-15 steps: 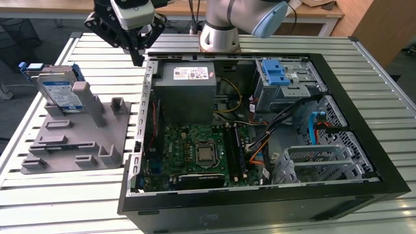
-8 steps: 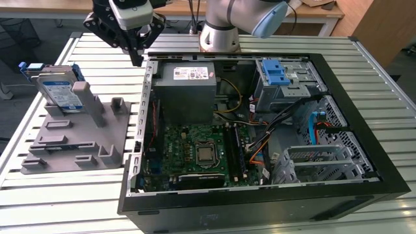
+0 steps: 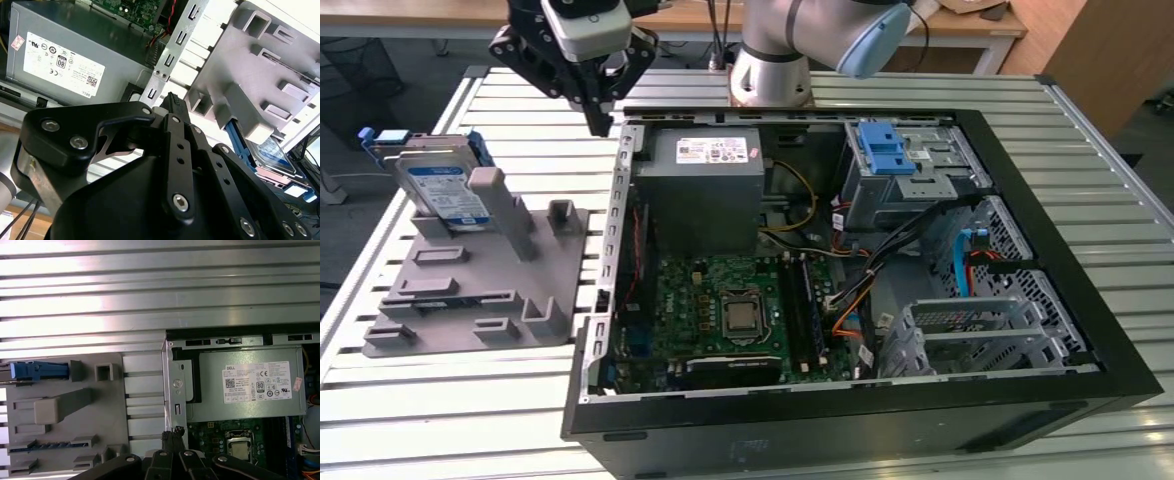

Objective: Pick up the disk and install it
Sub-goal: 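Reach for the disk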

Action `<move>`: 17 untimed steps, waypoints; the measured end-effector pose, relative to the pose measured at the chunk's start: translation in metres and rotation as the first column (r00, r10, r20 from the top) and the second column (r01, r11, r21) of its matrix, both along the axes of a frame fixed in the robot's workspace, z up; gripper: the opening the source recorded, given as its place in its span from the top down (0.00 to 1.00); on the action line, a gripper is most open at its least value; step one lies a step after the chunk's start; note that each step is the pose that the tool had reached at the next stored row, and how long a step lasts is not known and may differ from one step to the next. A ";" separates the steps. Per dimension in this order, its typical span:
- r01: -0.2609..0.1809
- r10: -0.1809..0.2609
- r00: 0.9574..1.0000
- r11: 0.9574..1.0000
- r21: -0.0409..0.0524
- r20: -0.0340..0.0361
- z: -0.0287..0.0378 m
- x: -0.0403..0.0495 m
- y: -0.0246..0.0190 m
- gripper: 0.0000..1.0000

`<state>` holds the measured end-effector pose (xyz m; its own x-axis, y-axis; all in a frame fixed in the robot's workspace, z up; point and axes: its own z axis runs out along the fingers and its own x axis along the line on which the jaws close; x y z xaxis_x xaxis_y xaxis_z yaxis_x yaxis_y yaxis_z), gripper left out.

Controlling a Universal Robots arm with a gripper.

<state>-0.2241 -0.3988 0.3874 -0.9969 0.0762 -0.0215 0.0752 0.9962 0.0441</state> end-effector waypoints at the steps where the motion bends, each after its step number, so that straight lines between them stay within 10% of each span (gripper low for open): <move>1: 0.000 0.000 1.000 1.000 0.000 0.000 0.0000 -0.0002 0.0000 0.89; 17: 0.000 0.000 1.000 1.000 0.000 0.000 -0.0008 -0.0081 0.0000 0.89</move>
